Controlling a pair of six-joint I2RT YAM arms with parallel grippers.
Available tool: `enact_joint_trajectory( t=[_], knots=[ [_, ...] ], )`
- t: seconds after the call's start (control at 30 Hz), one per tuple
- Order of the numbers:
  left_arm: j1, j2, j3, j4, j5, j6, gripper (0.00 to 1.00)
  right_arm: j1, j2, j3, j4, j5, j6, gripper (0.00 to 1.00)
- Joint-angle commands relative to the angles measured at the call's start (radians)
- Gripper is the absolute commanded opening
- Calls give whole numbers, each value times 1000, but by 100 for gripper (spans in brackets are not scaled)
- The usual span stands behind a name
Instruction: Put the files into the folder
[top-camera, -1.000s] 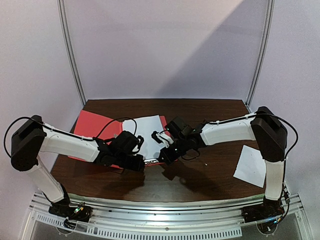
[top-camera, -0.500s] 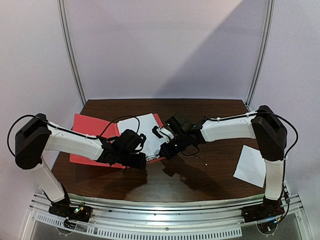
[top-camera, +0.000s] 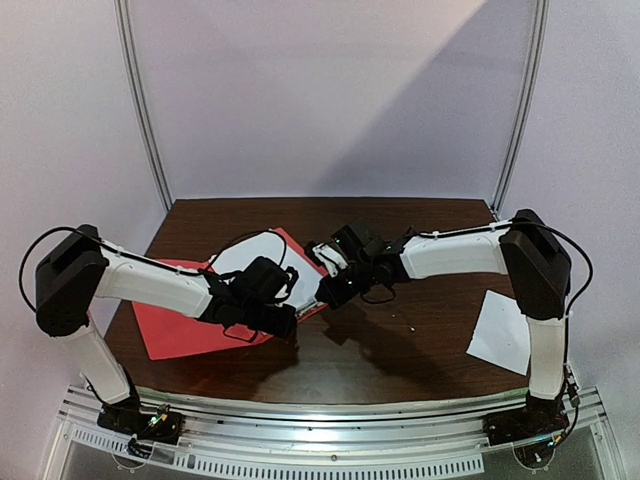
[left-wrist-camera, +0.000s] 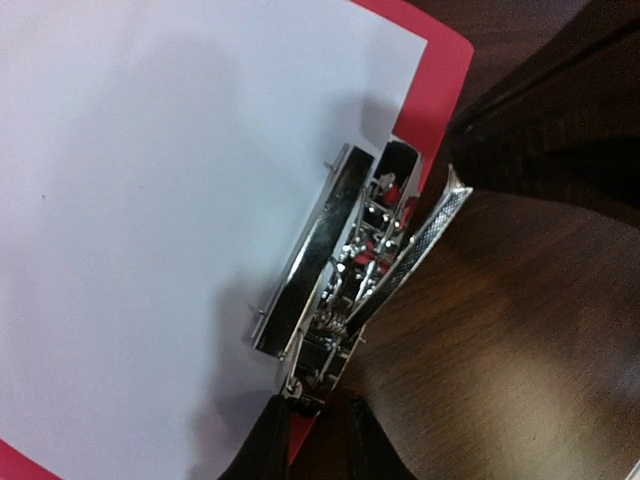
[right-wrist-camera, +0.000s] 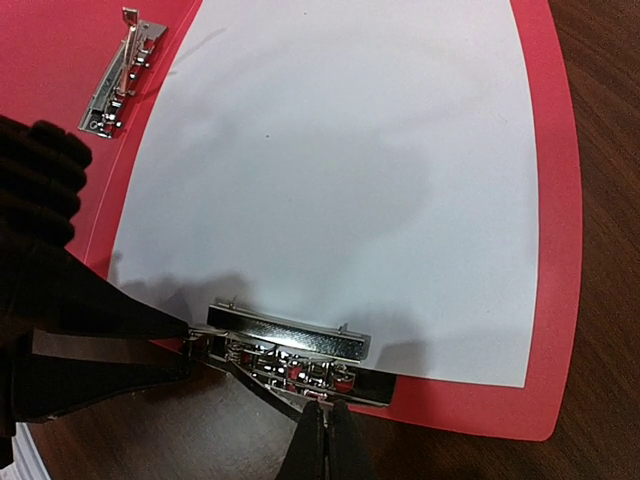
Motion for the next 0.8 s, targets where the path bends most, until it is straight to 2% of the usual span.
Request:
enact_joint_trajectory(
  t=[0.0, 0.1, 0.4, 0.5, 0.77],
  knots=[
    [-50, 53, 21, -113, 128, 46, 22, 11, 26, -74, -44, 10, 9, 0],
    [-50, 42, 46, -129, 122, 65, 26, 13, 7, -98, -36, -11, 20, 0],
    [-37, -35, 115, -179, 99, 175, 49, 23, -19, -115, -37, -28, 27, 0],
    [-36, -57, 122, -184, 72, 239, 50, 29, -25, -119, -36, -27, 30, 0],
    [-40, -140, 73, -136, -50, 468, 47, 38, -38, -131, -39, -24, 37, 0]
  ],
)
